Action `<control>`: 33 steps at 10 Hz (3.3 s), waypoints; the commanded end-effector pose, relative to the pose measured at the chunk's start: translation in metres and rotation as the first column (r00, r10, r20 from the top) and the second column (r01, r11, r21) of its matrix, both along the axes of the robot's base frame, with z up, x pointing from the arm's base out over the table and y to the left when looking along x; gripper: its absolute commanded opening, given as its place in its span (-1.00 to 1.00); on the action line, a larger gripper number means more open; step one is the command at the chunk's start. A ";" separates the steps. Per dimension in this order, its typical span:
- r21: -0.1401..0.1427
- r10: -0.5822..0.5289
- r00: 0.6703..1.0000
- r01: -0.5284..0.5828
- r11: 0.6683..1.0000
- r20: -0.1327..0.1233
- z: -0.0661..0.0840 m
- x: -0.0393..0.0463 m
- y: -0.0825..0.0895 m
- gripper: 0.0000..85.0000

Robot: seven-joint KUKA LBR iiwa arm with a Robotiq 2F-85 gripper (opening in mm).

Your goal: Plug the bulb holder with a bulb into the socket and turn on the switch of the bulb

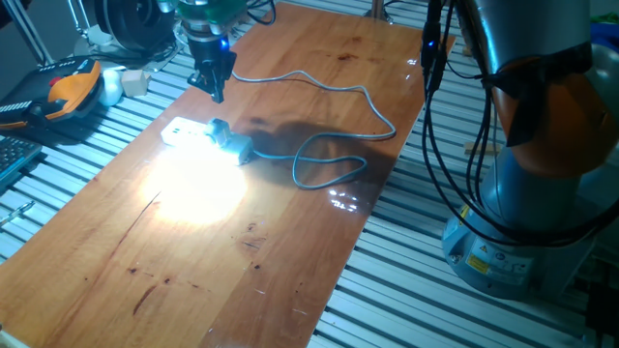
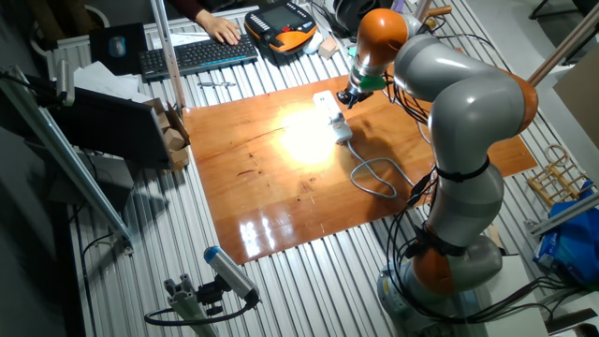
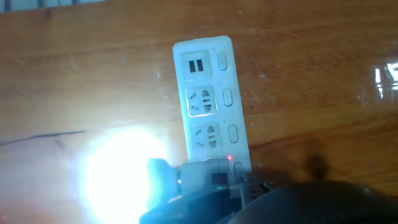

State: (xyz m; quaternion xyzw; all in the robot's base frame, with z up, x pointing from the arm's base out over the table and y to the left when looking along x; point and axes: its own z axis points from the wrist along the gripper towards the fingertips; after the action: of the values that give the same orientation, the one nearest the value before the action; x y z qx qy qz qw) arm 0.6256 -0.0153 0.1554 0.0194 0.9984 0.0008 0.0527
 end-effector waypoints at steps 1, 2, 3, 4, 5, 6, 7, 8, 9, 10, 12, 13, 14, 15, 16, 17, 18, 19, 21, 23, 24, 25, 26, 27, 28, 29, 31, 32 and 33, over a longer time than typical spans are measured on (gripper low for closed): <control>0.003 0.024 1.000 -0.024 1.000 -0.004 0.000 -0.0001 0.000 -1.00; 0.005 0.024 1.000 -0.024 1.000 -0.011 0.000 -0.0003 0.000 -1.00; 0.008 0.024 1.000 -0.024 1.000 -0.018 0.000 -0.0003 0.000 -1.00; 0.013 0.017 1.000 -0.016 1.000 -0.022 0.000 -0.0004 0.000 -1.00; 0.021 0.012 1.000 -0.012 1.000 -0.022 0.001 -0.0006 -0.001 -1.00; 0.026 0.009 1.000 -0.009 1.000 -0.024 0.003 -0.0004 -0.001 -1.00; 0.030 0.004 1.000 -0.003 1.000 -0.028 0.005 0.0001 0.000 -1.00; 0.030 -0.006 0.999 0.006 1.000 -0.032 0.010 0.0002 0.002 -1.00; 0.028 -0.012 0.999 0.013 1.000 -0.033 0.014 -0.0002 0.003 -1.00; 0.025 -0.019 0.999 0.020 0.999 -0.034 0.017 -0.0011 0.005 -1.00; 0.019 -0.023 0.999 0.023 1.000 -0.033 0.018 -0.0010 0.007 -1.00; 0.019 -0.023 0.999 0.023 1.000 -0.033 0.018 -0.0009 0.007 -1.00; 0.019 -0.024 0.999 0.025 1.000 -0.032 0.018 -0.0009 0.007 -1.00; 0.021 -0.032 0.999 0.033 0.999 -0.034 0.018 -0.0009 0.007 -1.00; 0.020 -0.049 0.998 0.049 0.999 -0.034 0.018 -0.0009 0.007 -1.00; 0.008 -0.061 0.997 0.062 0.998 -0.039 0.018 -0.0009 0.007 -1.00; 0.014 -0.066 0.997 0.066 0.998 -0.045 0.018 -0.0009 0.007 -1.00; 0.052 -0.063 0.997 0.066 0.996 -0.052 0.018 -0.0009 0.007 -1.00; 0.096 -0.062 0.996 0.068 0.993 -0.061 0.018 -0.0009 0.007 -1.00; 0.054 -0.058 0.996 0.062 0.997 -0.065 0.018 -0.0009 0.007 -1.00; 0.065 -0.049 0.996 0.054 0.996 -0.070 0.018 -0.0009 0.007 -1.00; 0.064 -0.028 0.997 0.033 0.997 -0.075 0.018 -0.0009 0.007 -1.00; 0.055 -0.016 0.997 0.020 0.998 -0.077 0.018 -0.0009 0.007 -1.00; 0.030 -0.007 0.997 0.010 1.000 -0.072 0.018 -0.0009 0.007 -1.00; 0.014 0.004 0.998 -0.003 1.000 -0.070 0.018 -0.0009 0.007 -1.00; 0.016 0.008 0.998 -0.007 1.000 -0.067 0.024 -0.0080 0.010 -1.00; 0.016 0.015 0.999 -0.015 1.000 -0.036 0.027 -0.0174 0.011 -1.00; 0.018 0.019 0.999 -0.018 1.000 -0.034 0.027 -0.0192 0.010 -1.00; 0.022 0.022 0.999 -0.021 1.000 -0.040 0.026 -0.0209 0.009 -1.00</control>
State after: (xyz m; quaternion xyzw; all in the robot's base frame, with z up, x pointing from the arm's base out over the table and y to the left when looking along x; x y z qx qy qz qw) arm 0.6040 -0.0059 0.1817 0.0087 0.9994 0.0132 0.0314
